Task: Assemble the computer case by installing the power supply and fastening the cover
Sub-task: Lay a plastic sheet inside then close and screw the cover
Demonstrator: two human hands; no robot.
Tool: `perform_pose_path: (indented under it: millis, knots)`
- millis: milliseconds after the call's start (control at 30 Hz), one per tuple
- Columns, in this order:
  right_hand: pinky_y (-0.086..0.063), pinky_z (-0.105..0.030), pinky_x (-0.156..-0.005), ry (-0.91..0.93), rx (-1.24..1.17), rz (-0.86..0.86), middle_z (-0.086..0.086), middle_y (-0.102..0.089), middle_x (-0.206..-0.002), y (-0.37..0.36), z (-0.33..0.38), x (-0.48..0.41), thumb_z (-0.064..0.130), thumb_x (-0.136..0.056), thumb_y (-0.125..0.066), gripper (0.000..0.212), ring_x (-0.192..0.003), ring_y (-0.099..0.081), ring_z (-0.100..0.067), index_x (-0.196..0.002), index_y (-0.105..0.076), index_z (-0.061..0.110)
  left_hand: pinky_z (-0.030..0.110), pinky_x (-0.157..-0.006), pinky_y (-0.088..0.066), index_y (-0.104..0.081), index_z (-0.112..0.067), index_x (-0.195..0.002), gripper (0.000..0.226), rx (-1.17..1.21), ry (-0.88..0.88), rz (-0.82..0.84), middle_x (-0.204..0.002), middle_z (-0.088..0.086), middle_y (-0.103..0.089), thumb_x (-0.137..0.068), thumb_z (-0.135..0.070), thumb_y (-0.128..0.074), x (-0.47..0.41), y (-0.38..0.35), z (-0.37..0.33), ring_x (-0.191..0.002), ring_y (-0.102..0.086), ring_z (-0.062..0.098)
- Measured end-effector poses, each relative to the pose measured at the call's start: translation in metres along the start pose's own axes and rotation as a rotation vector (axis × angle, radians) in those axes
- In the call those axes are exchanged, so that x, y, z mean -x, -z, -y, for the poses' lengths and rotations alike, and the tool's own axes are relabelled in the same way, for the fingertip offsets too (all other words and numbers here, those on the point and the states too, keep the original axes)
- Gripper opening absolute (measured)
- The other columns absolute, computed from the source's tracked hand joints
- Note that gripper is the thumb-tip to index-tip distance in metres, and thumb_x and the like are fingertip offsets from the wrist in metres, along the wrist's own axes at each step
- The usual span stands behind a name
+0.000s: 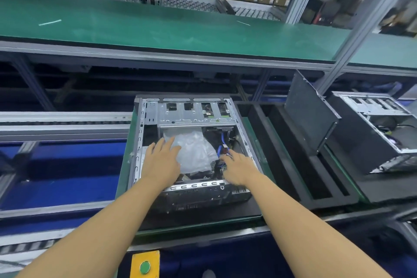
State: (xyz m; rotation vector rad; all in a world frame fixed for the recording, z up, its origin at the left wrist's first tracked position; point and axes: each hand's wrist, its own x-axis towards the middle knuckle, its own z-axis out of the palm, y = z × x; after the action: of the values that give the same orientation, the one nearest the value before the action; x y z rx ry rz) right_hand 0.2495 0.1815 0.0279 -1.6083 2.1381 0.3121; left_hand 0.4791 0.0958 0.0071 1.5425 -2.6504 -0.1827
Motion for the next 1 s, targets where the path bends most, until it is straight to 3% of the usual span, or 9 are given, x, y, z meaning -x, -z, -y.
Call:
perform_pose_path:
  millis: [133,233,333,400,533,633,733,833,1000]
  knots:
    - [-0.006,-0.045,-0.126,-0.023,-0.039,0.041,-0.009,0.002,-0.173,-0.004,0.002,0.008,0.021,-0.096,-0.041,0.073,-0.158,-0.004,-0.030,-0.164,-0.016,0.028,0.042,-0.123,-0.008,-0.039,-0.032,-0.147,0.048,-0.007,-0.028,-0.017,-0.163,-0.005,-0.022,-0.099,-0.028,-0.040,0.003,0.002,0.001,-0.150,-0.018,0.020]
    - [-0.012,-0.044,-0.125,-0.002,-0.110,-0.030,-0.009,-0.003,-0.172,-0.002,0.002,0.013,0.020,-0.096,-0.046,0.067,-0.155,-0.010,-0.033,-0.159,-0.026,0.025,0.043,-0.122,-0.011,-0.040,-0.030,-0.147,0.047,0.036,-0.027,-0.031,-0.164,-0.004,-0.021,-0.101,-0.039,-0.037,0.001,0.005,-0.005,-0.151,-0.016,0.019]
    - [-0.026,-0.041,-0.119,0.059,-0.181,-0.222,-0.008,-0.024,-0.163,-0.001,0.001,0.017,0.018,-0.094,-0.054,0.054,-0.145,-0.027,-0.032,-0.146,-0.042,0.024,0.042,-0.121,-0.012,-0.046,-0.032,-0.144,0.044,0.099,-0.050,-0.078,-0.163,-0.006,-0.025,-0.102,-0.041,-0.040,-0.003,0.010,-0.017,-0.151,-0.017,0.016]
    - [-0.032,-0.040,-0.113,0.107,-0.211,-0.357,-0.004,-0.042,-0.151,0.003,-0.002,0.019,0.020,-0.098,-0.054,0.045,-0.136,-0.038,-0.027,-0.143,-0.048,0.023,0.041,-0.118,-0.016,-0.055,-0.033,-0.137,0.037,0.147,-0.111,-0.119,-0.156,-0.010,-0.038,-0.103,-0.039,-0.042,-0.009,0.016,-0.034,-0.147,-0.028,0.013]
    - [-0.049,-0.039,-0.094,0.132,-0.375,-0.527,-0.001,-0.074,-0.106,0.026,-0.014,0.020,0.022,-0.106,-0.051,0.022,-0.099,-0.065,-0.024,-0.120,-0.067,0.020,0.035,-0.101,-0.038,-0.065,-0.034,-0.121,0.030,0.264,-0.180,-0.148,-0.111,-0.016,-0.071,-0.105,-0.035,-0.040,-0.026,0.028,-0.085,-0.109,-0.062,0.009]
    - [-0.049,-0.042,-0.082,0.081,-0.402,-0.609,-0.006,-0.074,-0.088,0.044,-0.042,0.018,0.027,-0.109,-0.042,0.032,-0.085,-0.064,-0.033,-0.101,-0.069,0.013,0.038,-0.076,-0.054,-0.060,-0.032,-0.123,0.026,0.475,-0.156,-0.115,-0.094,-0.013,-0.074,-0.105,-0.029,-0.041,-0.044,0.029,-0.127,-0.084,-0.067,0.012]
    - [-0.044,-0.042,-0.081,0.013,-0.422,-0.725,-0.004,-0.069,-0.093,0.065,-0.094,0.013,0.023,-0.108,-0.040,0.030,-0.088,-0.057,-0.034,-0.097,-0.065,0.011,0.028,-0.083,-0.051,-0.058,-0.028,-0.129,0.032,0.603,-0.185,-0.126,-0.119,-0.011,-0.068,-0.102,-0.019,-0.044,-0.067,0.024,-0.170,-0.099,-0.065,0.013]
    - [-0.043,-0.042,-0.098,-0.196,-0.426,-0.817,-0.008,-0.061,-0.128,0.095,-0.165,0.002,0.025,-0.102,-0.054,0.034,-0.117,-0.053,-0.031,-0.134,-0.060,0.014,0.024,-0.104,-0.037,-0.053,-0.025,-0.139,0.041,0.585,-0.246,-0.079,-0.141,-0.009,-0.054,-0.100,-0.014,-0.045,-0.098,0.018,-0.214,-0.127,-0.050,0.011]
    - [-0.042,-0.042,-0.099,-0.526,-0.253,-0.768,-0.016,-0.053,-0.133,0.144,-0.279,-0.031,0.040,-0.095,-0.064,0.054,-0.122,-0.050,-0.035,-0.133,-0.047,0.006,0.020,-0.111,-0.026,-0.049,-0.029,-0.142,0.041,0.662,-0.242,-0.036,-0.146,-0.015,-0.047,-0.102,-0.020,-0.046,-0.140,0.010,-0.286,-0.136,-0.041,0.004]
